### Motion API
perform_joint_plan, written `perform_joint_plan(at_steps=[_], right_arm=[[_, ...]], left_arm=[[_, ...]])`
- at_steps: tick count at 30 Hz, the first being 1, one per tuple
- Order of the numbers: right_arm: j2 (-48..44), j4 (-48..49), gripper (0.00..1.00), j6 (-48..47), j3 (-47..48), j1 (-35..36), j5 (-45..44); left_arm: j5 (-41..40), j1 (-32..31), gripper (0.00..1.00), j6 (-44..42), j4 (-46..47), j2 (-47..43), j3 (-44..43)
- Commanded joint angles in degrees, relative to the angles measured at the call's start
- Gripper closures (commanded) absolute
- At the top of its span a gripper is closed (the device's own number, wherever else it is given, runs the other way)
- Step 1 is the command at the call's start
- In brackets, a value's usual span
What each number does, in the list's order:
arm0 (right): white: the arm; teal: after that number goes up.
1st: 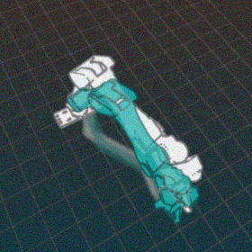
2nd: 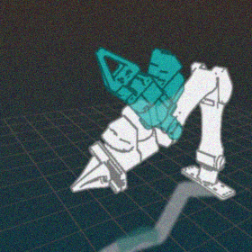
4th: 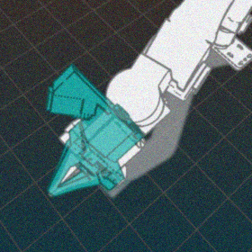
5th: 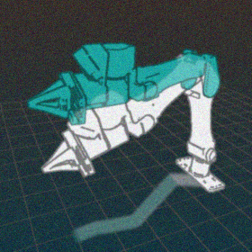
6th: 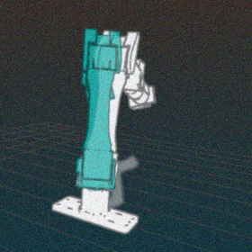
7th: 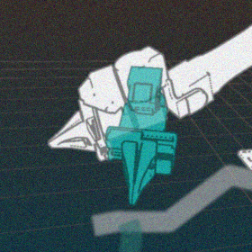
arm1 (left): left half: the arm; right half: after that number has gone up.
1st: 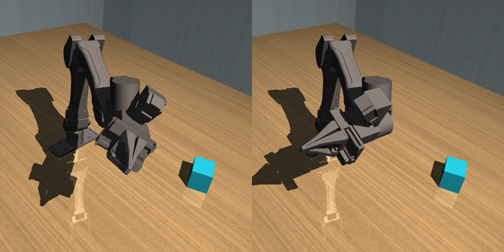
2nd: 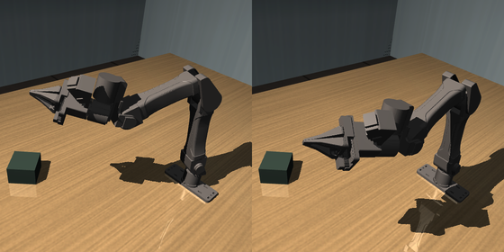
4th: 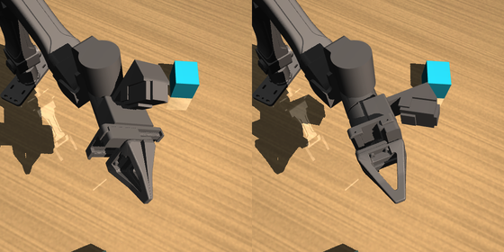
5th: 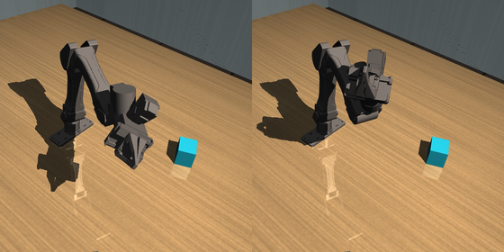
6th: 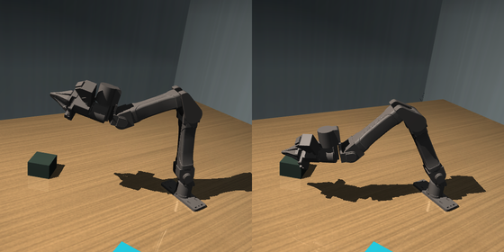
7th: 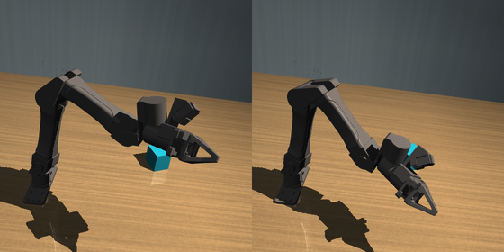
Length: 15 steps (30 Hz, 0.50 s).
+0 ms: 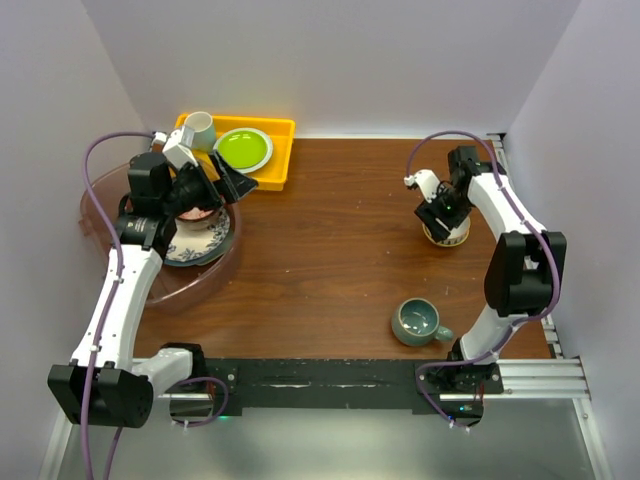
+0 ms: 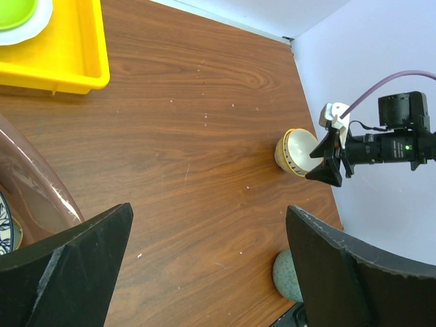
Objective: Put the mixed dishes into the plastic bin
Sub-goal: Pick up the bowl from the center of the board.
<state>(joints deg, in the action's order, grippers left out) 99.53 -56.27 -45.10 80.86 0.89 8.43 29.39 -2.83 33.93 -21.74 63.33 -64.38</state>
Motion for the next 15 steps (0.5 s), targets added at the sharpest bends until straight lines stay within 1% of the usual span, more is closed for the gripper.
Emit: perform_joint_plan(at_steps=[1, 9, 10, 11, 12, 14, 15], right_arm=[[2.4, -2.4, 0.40, -3.2, 2.8, -0.4, -1.7], [4.4, -2.9, 0.54, -4.6, 2.6, -0.6, -1.8], [4.5, -2.8, 0.59, -4.6, 2.7, -0.6, -1.7], [4.4, -3.0, 0.62, -4.8, 2.8, -0.6, -1.7], [4.4, -3.0, 0.69, -4.9, 3.0, -0.7, -1.6], [4.2, -3.1, 0.77, -5.3, 3.2, -0.7, -1.2], [4.0, -3.2, 0.87, -5.3, 3.3, -0.6, -1.0]], left_arm=[[0.3, -0.5, 0.00, 1.1, 2.6, -1.0, 0.1], [0.3, -0.5, 0.00, 1.2, 2.6, -0.8, 0.1], [0.4, -0.5, 0.00, 1.3, 2.6, -0.8, 0.1], [0.4, -0.5, 0.00, 1.4, 2.7, -0.8, 0.0], [0.4, -0.5, 0.00, 1.3, 2.7, -0.9, 0.0], [0.4, -0.5, 0.00, 1.5, 2.8, -0.8, 0.0], [0.5, -0.5, 0.00, 1.7, 2.8, -0.8, 0.0]])
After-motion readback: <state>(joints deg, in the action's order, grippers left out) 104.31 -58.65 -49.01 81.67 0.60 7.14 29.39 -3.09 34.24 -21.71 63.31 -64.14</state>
